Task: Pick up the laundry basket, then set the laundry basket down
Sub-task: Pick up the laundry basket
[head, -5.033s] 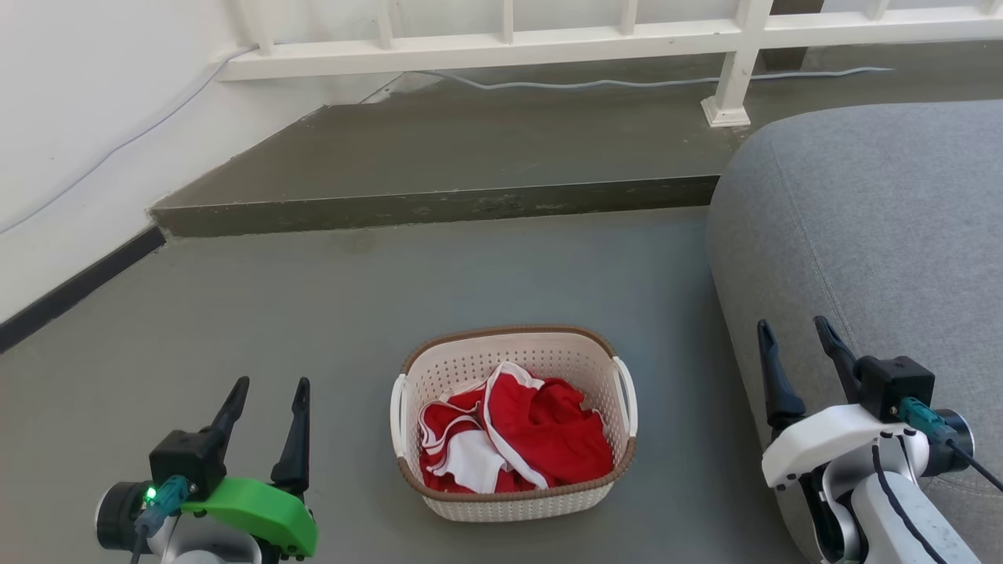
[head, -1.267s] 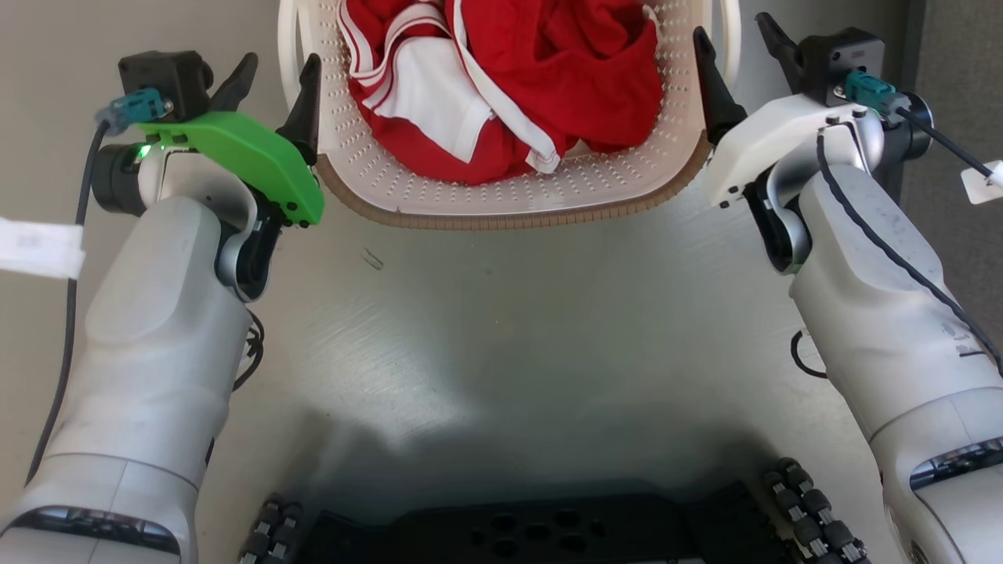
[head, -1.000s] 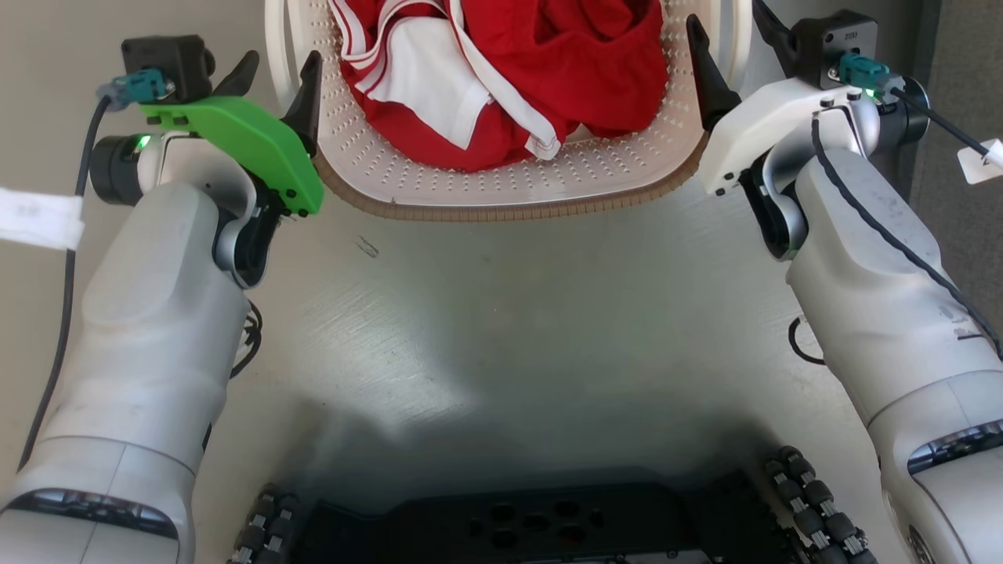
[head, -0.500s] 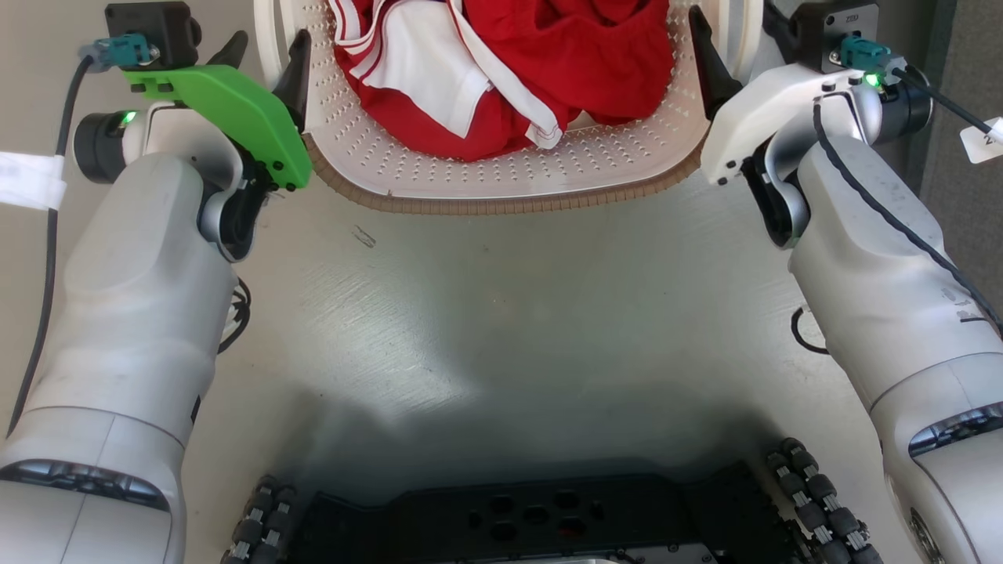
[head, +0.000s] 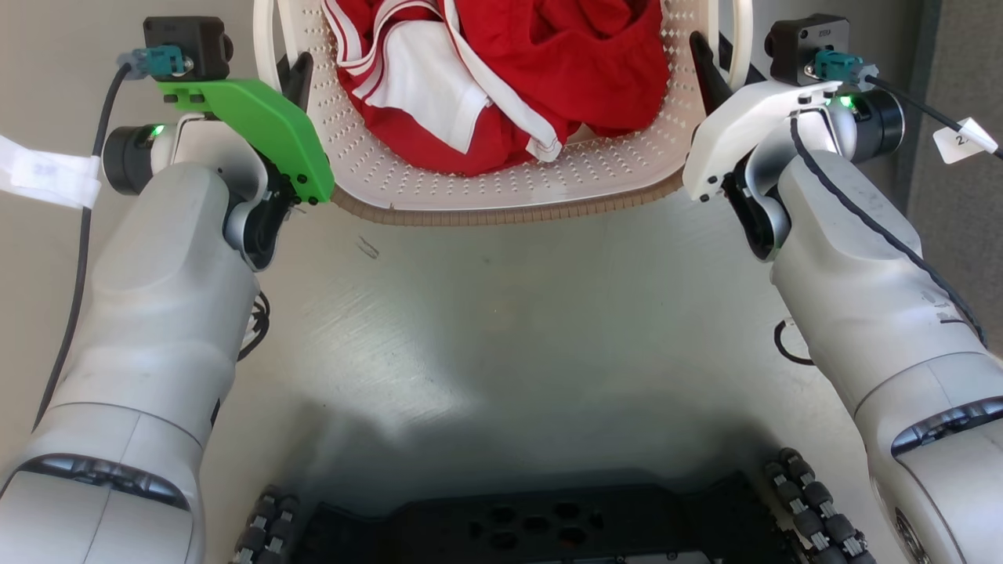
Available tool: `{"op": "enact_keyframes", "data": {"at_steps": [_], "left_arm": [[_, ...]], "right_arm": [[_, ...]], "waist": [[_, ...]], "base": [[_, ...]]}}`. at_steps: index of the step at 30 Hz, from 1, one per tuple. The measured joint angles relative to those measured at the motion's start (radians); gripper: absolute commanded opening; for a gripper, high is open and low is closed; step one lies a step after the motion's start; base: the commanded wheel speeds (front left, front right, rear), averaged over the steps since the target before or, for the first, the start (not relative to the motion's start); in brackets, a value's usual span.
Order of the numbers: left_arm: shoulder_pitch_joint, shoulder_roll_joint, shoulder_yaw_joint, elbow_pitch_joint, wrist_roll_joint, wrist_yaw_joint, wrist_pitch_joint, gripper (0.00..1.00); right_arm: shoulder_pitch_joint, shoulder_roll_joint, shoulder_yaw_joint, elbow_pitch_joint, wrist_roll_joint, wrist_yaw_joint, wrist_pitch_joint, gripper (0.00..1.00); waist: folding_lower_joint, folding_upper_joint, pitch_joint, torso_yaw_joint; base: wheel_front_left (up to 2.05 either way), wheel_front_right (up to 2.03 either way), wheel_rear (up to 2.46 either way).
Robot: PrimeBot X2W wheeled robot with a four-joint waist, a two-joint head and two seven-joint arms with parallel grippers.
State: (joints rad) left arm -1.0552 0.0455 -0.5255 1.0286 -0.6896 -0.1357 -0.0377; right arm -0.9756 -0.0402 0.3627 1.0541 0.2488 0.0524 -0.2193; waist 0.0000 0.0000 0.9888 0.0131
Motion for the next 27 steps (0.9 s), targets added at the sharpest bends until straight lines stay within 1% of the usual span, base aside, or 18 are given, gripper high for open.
{"op": "enact_keyframes", "data": {"at_steps": [4,6,8,12,23,26,27], "left_arm": [[0.002,-0.004,-0.004,0.022,-0.005,0.000,-0.015,0.00],[0.015,-0.008,-0.010,0.036,-0.028,0.000,-0.021,0.00],[0.022,-0.010,-0.014,0.048,-0.034,0.000,-0.024,0.00],[0.036,-0.016,-0.016,0.064,-0.047,0.000,-0.026,0.00],[0.110,-0.027,-0.028,0.107,-0.083,-0.001,-0.023,0.00],[0.130,-0.028,-0.031,0.122,-0.091,-0.005,-0.016,0.00],[0.138,-0.029,-0.032,0.125,-0.093,-0.005,-0.016,0.00]], "right_arm": [[0.000,0.002,0.002,0.020,0.010,0.000,0.000,0.00],[0.001,0.005,0.005,0.035,0.026,0.001,0.000,0.00],[0.005,0.006,0.009,0.047,0.041,0.009,0.000,0.00],[0.018,0.007,0.016,0.058,0.055,0.011,0.000,0.00],[0.110,0.014,0.062,0.086,0.124,0.035,-0.002,0.00],[0.136,0.016,0.074,0.088,0.137,0.037,0.000,0.00],[0.147,0.017,0.078,0.089,0.144,0.043,0.000,0.00]], "waist": [[0.0000,0.0000,-0.026,0.000],[0.0000,0.0000,-0.050,-0.001],[0.0000,0.0000,-0.069,-0.001],[0.0000,0.0000,-0.099,-0.002],[0.0000,0.0000,-0.231,-0.011],[0.0000,0.0000,-0.270,-0.015],[0.0000,0.0000,-0.283,-0.016]], "base": [[0.00,0.00,0.00],[0.00,0.00,0.00],[0.00,0.00,0.00],[0.00,0.00,0.00],[0.00,0.00,0.00],[0.00,0.00,0.00],[0.00,0.00,0.00]]}}
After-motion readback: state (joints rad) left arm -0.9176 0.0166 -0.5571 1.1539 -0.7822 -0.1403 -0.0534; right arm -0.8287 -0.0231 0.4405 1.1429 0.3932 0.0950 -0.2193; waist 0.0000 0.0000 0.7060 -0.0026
